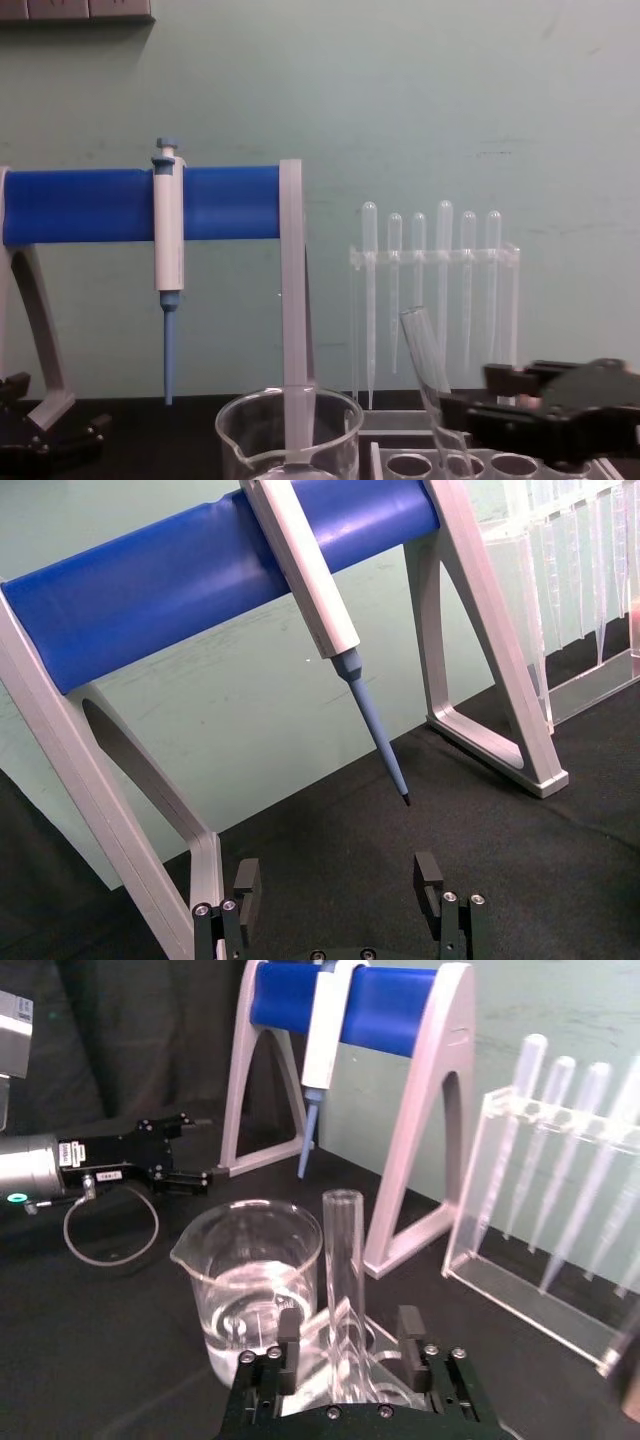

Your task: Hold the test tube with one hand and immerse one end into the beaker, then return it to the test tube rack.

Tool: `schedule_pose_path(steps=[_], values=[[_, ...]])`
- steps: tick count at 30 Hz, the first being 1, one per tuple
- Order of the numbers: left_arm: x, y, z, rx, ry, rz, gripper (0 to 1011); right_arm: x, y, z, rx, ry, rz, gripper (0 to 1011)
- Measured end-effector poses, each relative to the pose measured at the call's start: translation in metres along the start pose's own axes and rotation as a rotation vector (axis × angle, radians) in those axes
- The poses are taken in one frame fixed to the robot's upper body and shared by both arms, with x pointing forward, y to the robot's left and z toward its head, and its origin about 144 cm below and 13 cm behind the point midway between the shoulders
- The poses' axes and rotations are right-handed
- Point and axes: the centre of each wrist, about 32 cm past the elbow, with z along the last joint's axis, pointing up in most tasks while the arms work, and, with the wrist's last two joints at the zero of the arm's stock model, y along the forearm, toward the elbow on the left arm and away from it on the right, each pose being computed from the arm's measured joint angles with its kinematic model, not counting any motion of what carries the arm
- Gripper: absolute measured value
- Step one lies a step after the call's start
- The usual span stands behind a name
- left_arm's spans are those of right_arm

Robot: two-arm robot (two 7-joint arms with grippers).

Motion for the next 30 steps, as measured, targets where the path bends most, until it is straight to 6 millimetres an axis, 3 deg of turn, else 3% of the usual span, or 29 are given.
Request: schedule_pose_path(steps=[5,12,17,22,30], values=[[0.0,0.0,0.0,0.0,0.0,0.0,1000,-0.003,-0.028,0.001,-0.01,0.007,-0.039,741],[0.0,0.0,0.0,0.0,0.0,0.0,1000,0.017,-0.058,-0.009,-0.001,-0.011,-0.241,957],[0.0,0.0,0.0,0.0,0.0,0.0,1000,0.03,-0.054,-0.031,0.021,-0.029,-0.398,1002],[0.0,0.0,0.0,0.0,0.0,0.0,1000,0.029,-0.035,-0.063,0.041,-0.074,-0.539,1002],[0.0,0.0,0.0,0.0,0.0,0.0,1000,0.026,-0.02,-0.082,0.037,-0.085,-0.522,1002]])
